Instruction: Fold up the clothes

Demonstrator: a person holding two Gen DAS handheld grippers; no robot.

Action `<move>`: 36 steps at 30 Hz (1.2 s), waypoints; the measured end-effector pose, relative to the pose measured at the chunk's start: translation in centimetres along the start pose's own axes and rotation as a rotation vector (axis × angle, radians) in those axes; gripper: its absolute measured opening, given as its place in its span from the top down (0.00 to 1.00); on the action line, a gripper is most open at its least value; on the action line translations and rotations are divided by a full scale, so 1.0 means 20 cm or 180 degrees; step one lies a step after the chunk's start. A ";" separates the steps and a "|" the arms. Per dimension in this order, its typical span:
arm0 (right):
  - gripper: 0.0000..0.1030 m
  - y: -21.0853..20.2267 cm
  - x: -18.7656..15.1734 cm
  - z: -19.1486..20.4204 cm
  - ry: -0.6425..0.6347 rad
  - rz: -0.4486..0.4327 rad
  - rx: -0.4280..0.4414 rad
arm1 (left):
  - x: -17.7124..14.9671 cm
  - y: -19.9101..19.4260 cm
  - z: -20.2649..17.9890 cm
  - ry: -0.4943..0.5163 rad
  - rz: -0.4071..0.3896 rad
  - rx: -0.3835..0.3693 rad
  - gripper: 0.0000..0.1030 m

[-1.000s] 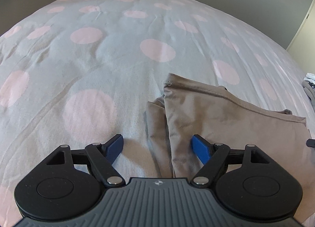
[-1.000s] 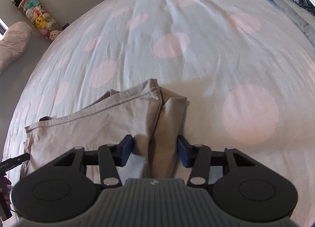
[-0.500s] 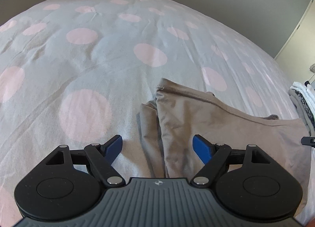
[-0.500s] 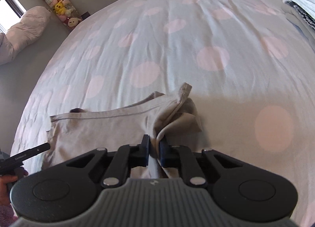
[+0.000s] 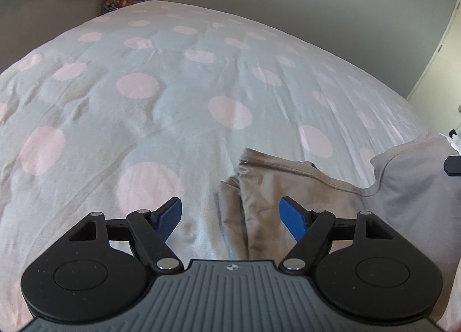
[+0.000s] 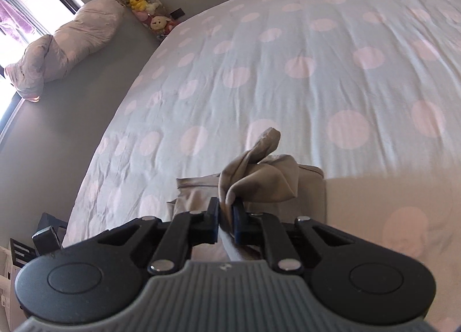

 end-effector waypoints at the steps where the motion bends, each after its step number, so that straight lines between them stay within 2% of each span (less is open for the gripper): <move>1: 0.89 0.04 -0.01 0.05 -0.0017 0.0029 0.0027 | 0.01 -0.01 0.02 -0.0002 -0.0031 0.0048 0.33; 10: 0.89 0.41 -0.19 0.35 -0.0109 0.0325 0.0198 | 0.04 -0.03 0.10 0.0090 -0.0078 0.0312 0.34; 15: 0.89 0.57 -0.29 0.39 -0.0083 0.0452 0.0208 | 0.04 -0.03 0.13 0.0028 -0.0088 0.0288 0.34; 17: 0.91 0.62 -0.32 0.39 -0.0056 0.0481 0.0205 | 0.03 -0.02 0.14 0.0120 -0.0073 0.0356 0.34; 20: 0.91 0.70 -0.36 0.38 -0.0025 0.0542 0.0199 | 0.02 0.00 0.16 0.0054 -0.0012 0.0377 0.34; 28: 0.94 0.81 -0.44 0.39 -0.0049 0.0674 0.0207 | 0.00 0.01 0.19 -0.0049 0.0041 0.0319 0.34; 33: 0.87 0.79 -0.45 0.39 -0.0058 0.0677 0.0245 | 0.00 0.00 0.17 -0.0112 0.0084 0.0186 0.34; 36: 0.76 0.70 -0.39 0.41 -0.0154 0.0569 0.0288 | 0.00 -0.03 0.15 -0.0135 0.0095 0.0109 0.34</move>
Point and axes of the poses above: each gripper's, at about its wrist camera, not at the fingertips, and y roughly the way its jaws point, z to its left, x to its top, the point moved 9 cm from there along y, roughly the way its jaws point, and after that the axes turned 12 degrees about -z, right-handed, at the moved point
